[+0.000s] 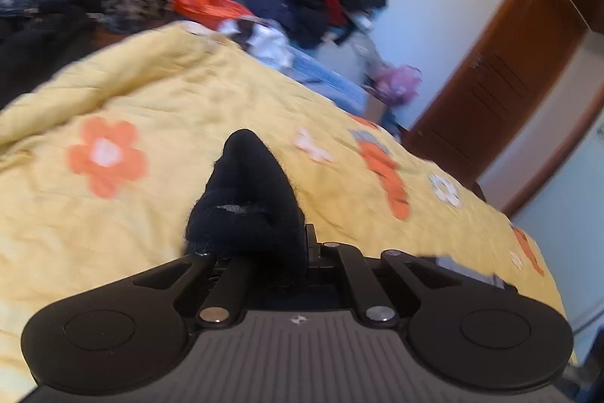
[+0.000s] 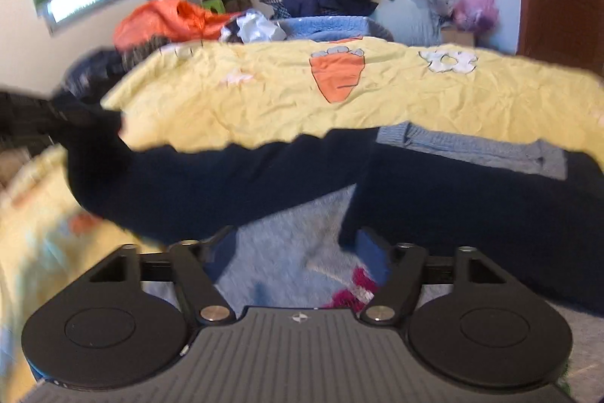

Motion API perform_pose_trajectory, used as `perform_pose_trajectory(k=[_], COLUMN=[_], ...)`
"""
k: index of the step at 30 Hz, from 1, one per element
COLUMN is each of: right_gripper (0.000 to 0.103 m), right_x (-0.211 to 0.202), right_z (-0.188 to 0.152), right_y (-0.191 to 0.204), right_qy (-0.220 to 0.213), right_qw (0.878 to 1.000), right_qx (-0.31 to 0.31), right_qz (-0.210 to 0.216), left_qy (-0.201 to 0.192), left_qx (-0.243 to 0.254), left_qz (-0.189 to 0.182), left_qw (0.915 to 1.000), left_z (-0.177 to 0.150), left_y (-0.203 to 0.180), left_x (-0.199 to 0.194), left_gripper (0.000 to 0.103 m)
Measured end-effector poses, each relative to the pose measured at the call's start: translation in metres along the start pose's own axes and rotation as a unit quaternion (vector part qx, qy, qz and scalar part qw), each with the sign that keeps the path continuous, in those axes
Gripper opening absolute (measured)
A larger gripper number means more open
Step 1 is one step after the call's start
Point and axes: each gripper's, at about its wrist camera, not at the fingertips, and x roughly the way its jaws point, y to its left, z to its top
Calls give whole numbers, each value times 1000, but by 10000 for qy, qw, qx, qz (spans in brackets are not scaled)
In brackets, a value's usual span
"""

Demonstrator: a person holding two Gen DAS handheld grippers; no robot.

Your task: Fold small clothes

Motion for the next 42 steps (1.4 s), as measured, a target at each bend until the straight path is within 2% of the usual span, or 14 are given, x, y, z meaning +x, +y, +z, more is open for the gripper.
perform_pose_trajectory(k=[1,7,11,14,17,18,19,23,26,28,32,34,36,42], right_gripper=[93,89,98,99,99,99,99,98,89,82,78,53,30,17], right_x=[0,15,38,58,67,68,68,66,68,72,74,75,77,83], right_z=[8,46,56,56,50,48,47,43,41,37,29,28,27,26], right_y=[-4,-19,-30,-42,-49,-52,-53,-53,-55,-53,-44,-41,-39,-35], right_qy=[-28,139,498,848,887,886,875,794,796,863,710,734,833,808], right_qw=[9998,9964,9910,9823,9770,9759,9760,9765,9742,9734,9793,9819,9846,9867], right_qx=[172,713,1098,1462,1733,1798,1807,1774,1846,1885,1631,1524,1392,1240], right_qz=[109,446,589,804,872,861,848,931,1028,976,962,857,655,668], left_qy=[61,342,347,813,1022,934,817,421,234,313,753,865,907,1382], left_qx=[130,610,1432,1812,2078,2059,1960,821,-339,-991,-1709,-1982,-1944,-2035], left_qz=[-30,-217,133,323,163,185,137,-501,-757,-875,-1324,-1611,-1649,-1654], left_qw=[9999,9973,9890,9795,9727,9739,9771,9945,9963,9907,9735,9630,9627,9551], left_z=[-7,-49,-69,-84,-98,-99,-97,-68,-44,-33,-24,-24,-24,-34], left_y=[-13,-72,-121,-142,-146,-144,-139,-82,-15,26,71,83,79,70], left_x=[9,53,68,92,97,89,78,27,7,8,28,40,47,57], left_gripper=[3,3,3,7,56,84,94,95,101,101,101,101,101,101])
